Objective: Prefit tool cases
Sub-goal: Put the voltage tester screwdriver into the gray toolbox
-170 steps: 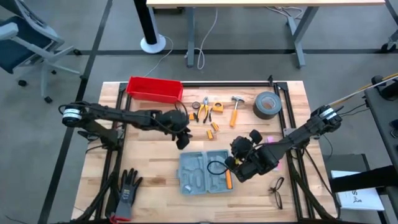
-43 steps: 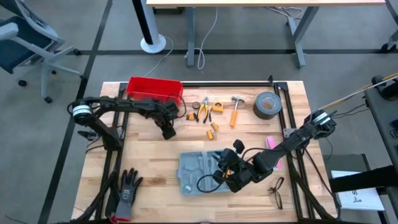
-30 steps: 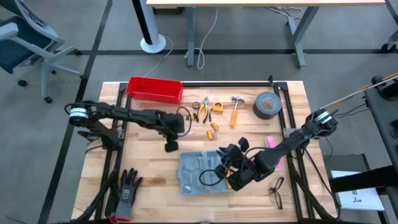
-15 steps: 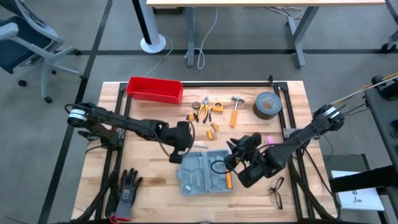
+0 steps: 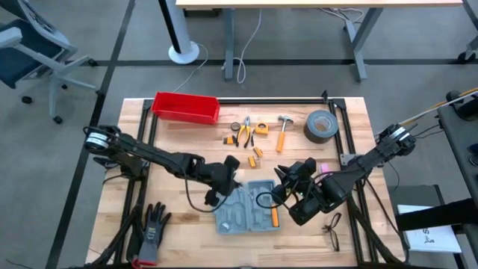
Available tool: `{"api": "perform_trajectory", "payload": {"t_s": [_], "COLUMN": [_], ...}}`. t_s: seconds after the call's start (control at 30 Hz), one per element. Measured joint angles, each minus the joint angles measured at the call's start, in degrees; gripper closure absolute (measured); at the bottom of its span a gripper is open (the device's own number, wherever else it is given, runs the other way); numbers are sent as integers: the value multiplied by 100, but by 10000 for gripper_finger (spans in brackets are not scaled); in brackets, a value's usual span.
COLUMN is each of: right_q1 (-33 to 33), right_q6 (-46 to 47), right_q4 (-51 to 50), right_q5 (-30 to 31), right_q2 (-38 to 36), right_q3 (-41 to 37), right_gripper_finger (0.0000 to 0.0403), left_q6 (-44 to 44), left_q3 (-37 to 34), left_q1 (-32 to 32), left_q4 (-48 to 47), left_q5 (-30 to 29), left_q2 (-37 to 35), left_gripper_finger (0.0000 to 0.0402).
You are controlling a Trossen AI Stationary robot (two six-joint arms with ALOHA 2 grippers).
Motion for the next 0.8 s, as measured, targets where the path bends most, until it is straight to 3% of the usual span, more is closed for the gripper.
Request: {"api": "perform_trajectory", "payload": {"t_s": [0.23,0.5,0.8], "right_q1": [196,211,262], "right_q6": [-31,-61,-61], "right_q4": [7,6,9], "right_q5": [316,316,307], "right_q2": [-93,-93,-93], "right_q3": [69,96,96], "right_gripper_finger": [343,354,341], "left_q6": [1026,1443,1959], "left_q3": [-2,493,1605], "left_q1": [-177,-219,-264], "left_q4": [367,376,-886], "left_q5": [2,-59,-228], "left_q2": [245,603,1445], "left_gripper_finger": [395,394,394]}}
